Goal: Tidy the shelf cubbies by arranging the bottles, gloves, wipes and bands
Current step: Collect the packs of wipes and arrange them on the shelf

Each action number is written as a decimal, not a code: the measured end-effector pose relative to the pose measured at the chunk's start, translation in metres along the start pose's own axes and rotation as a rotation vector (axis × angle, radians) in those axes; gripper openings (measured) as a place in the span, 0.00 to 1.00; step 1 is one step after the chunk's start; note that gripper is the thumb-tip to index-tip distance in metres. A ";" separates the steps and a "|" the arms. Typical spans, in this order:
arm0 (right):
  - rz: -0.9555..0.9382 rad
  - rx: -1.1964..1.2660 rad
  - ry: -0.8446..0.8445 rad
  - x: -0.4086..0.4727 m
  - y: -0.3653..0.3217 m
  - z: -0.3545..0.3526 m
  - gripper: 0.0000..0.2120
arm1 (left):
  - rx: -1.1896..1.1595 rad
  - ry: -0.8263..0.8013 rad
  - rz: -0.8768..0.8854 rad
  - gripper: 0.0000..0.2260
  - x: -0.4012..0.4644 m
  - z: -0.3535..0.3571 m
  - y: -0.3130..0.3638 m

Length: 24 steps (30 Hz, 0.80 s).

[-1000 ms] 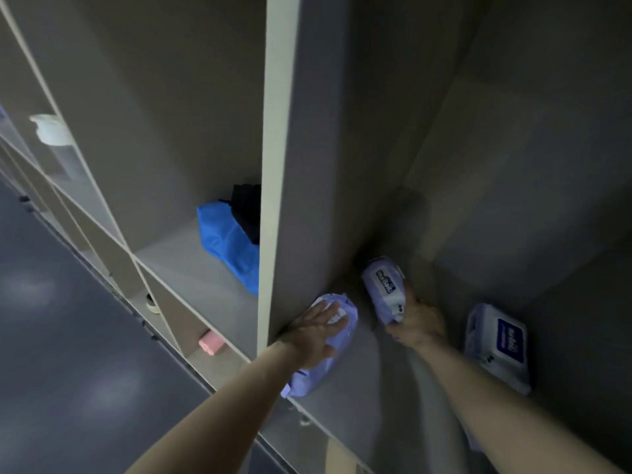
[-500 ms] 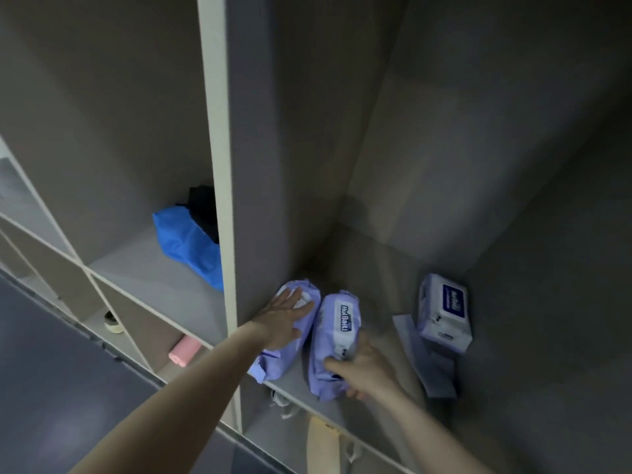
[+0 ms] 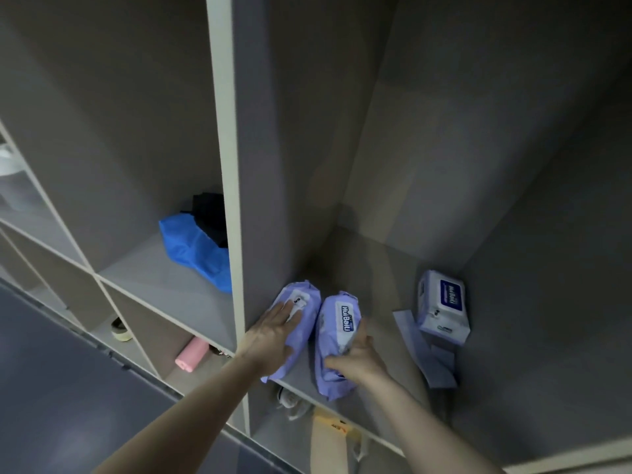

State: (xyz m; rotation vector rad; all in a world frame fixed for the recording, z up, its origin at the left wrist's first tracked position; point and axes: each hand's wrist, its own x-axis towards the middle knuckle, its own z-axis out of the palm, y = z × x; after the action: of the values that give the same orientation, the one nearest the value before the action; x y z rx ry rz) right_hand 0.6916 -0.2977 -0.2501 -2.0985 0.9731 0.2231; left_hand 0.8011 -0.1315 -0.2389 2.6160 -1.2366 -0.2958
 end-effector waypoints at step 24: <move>-0.057 0.540 0.036 -0.024 0.003 -0.005 0.37 | 0.370 -0.081 0.050 0.35 0.003 -0.006 0.062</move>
State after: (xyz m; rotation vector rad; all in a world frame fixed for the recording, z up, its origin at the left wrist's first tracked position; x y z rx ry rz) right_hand 0.6721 -0.2888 -0.2381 -1.6331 0.8749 -0.1005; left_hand 0.7594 -0.1719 -0.2149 2.8971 -1.5084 -0.1788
